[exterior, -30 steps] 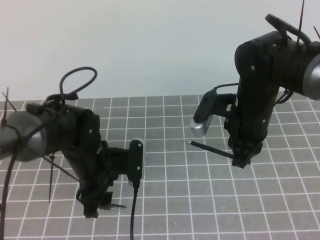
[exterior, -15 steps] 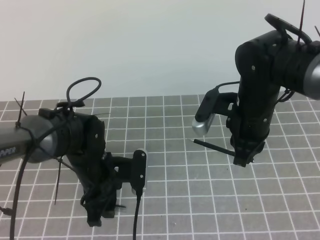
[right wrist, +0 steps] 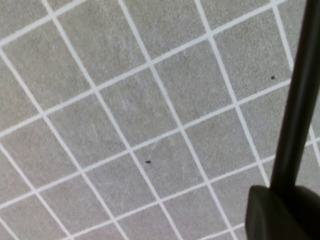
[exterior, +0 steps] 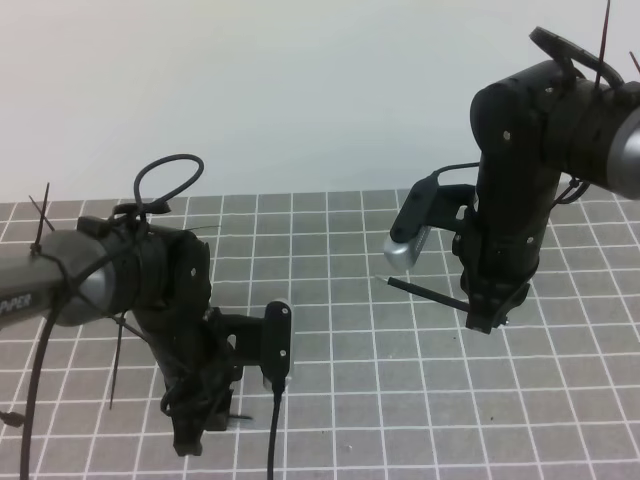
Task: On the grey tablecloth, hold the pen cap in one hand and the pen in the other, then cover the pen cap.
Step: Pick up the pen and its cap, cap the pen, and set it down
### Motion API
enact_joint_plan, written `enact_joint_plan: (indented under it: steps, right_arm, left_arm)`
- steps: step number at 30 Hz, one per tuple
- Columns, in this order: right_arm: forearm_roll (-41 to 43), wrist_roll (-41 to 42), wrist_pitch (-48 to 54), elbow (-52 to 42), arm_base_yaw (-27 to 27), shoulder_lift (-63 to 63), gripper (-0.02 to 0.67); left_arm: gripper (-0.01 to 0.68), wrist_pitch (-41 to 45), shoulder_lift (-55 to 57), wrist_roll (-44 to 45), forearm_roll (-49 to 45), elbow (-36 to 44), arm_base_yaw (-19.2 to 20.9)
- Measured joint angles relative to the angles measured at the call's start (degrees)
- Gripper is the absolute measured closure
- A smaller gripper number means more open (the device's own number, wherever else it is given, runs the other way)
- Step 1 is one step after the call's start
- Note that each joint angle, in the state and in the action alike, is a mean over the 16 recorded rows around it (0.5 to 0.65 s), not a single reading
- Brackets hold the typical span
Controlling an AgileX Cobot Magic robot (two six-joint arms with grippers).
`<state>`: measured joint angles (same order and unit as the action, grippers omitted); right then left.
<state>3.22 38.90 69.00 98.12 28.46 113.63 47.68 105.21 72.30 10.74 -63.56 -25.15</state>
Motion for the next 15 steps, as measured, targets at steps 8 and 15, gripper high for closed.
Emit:
enact_joint_plan:
  steps: [8,15]
  right_arm:
    - [0.45,-0.52,0.00,0.04,0.00,0.00,0.582]
    - [0.72,-1.46,0.00,0.09,-0.01,-0.08,0.582]
  left_arm:
    - [0.672,0.20,-3.35,-1.84,-0.57,0.00,0.00]
    - [0.672,0.30,-9.98,-1.97,-1.53,0.00,0.00]
